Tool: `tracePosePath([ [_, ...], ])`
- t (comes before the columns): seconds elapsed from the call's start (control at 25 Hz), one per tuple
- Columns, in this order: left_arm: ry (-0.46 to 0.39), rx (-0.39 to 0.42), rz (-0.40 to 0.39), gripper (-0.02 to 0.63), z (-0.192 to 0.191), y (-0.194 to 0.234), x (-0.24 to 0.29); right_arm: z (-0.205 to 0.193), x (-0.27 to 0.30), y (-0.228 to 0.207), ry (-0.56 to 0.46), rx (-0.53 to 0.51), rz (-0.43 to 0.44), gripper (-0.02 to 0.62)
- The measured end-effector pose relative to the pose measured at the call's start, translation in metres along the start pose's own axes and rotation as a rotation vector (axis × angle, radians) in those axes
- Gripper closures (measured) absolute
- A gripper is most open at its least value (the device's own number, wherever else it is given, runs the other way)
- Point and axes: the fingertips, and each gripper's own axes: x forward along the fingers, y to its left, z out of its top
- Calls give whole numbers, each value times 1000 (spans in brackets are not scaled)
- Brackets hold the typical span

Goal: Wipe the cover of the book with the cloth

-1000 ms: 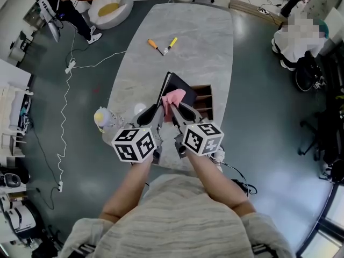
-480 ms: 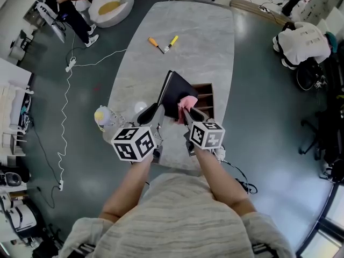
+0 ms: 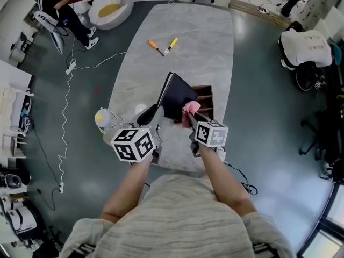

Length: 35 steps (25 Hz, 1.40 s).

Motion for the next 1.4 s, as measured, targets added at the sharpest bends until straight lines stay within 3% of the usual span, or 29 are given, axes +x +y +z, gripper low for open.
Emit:
tracePosePath([
  [0.48, -50, 21, -40, 532, 28, -8, 13, 88, -66, -16, -212, -87, -32, 546],
  [0.76, -81, 110, -74, 534, 58, -20, 31, 107, -81, -15, -266, -89, -24, 546],
  [0.96, -120, 216, -93, 534, 86, -30, 41, 121, -89, -9, -295, -112, -14, 545],
  [1.12, -155, 365, -133, 535, 95, -44, 50, 127, -95, -7, -316, -118, -8, 545],
  [1.24, -140, 500, -181, 535, 82, -59, 53, 129, -101, -5, -326, -133, -10, 546],
  [1.4, -85, 615, -273, 535, 54, -82, 45, 143, -118, -2, -324, -204, -2, 546],
])
